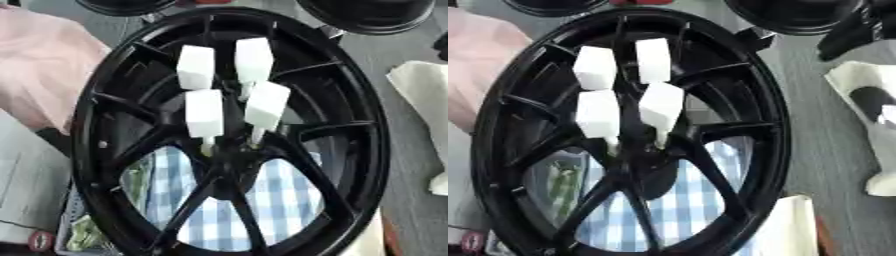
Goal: Pull the pin out of the wheel hub.
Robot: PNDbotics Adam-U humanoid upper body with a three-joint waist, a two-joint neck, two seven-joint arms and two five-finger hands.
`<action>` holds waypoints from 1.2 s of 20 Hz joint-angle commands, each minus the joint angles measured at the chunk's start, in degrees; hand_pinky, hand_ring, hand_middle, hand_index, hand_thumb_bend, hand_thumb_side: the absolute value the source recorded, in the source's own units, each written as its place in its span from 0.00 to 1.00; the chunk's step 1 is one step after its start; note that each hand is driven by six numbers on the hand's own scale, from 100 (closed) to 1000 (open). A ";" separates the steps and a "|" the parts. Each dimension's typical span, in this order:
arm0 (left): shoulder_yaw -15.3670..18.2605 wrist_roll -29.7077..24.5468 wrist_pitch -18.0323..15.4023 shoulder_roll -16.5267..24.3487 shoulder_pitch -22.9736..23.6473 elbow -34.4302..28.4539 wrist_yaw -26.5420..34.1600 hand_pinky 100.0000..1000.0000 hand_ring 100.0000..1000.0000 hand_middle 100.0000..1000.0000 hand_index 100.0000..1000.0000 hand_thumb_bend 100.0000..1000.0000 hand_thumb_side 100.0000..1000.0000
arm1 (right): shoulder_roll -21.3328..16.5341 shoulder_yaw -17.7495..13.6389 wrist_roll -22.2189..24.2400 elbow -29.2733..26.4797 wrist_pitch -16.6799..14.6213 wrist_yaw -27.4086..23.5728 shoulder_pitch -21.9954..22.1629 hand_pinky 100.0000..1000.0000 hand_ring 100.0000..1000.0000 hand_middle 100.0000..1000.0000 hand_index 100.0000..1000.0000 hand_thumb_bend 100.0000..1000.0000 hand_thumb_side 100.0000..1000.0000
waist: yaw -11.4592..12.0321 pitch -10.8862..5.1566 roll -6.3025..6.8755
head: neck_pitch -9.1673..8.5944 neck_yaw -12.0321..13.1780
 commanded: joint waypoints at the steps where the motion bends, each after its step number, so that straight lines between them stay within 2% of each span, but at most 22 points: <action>1: 0.23 -0.22 -0.04 2.52 -0.43 -0.87 0.12 0.76 0.88 0.76 0.80 0.23 0.72 | 0.14 2.27 2.92 -0.54 0.02 1.42 -3.00 0.84 0.82 0.77 0.80 0.00 0.61 | 0.05 -0.90 -0.06 | -1.04 -0.34; 9: 0.37 0.04 0.14 2.61 0.32 -0.87 0.15 0.76 0.88 0.76 0.80 0.23 0.72 | 7.14 7.63 9.85 -0.54 4.78 -0.15 -13.61 0.84 0.82 0.77 0.80 0.00 0.58 | -0.03 -1.12 -0.53 | -0.84 -0.59; 16: 0.87 0.68 0.16 2.47 1.31 -0.87 -0.14 0.76 0.88 0.76 0.80 0.22 0.73 | 13.05 6.88 15.50 -0.28 10.40 -4.97 -22.77 0.83 0.82 0.77 0.80 0.00 0.55 | -0.60 -1.23 -0.71 | -0.69 -0.04; 24: 1.08 1.08 0.22 2.03 1.69 -0.87 -0.19 0.76 0.88 0.76 0.80 0.23 0.73 | 21.84 7.24 22.22 5.20 17.12 -7.37 -32.39 0.83 0.82 0.76 0.80 0.00 0.53 | -0.50 -1.50 -0.60 | -0.67 -0.39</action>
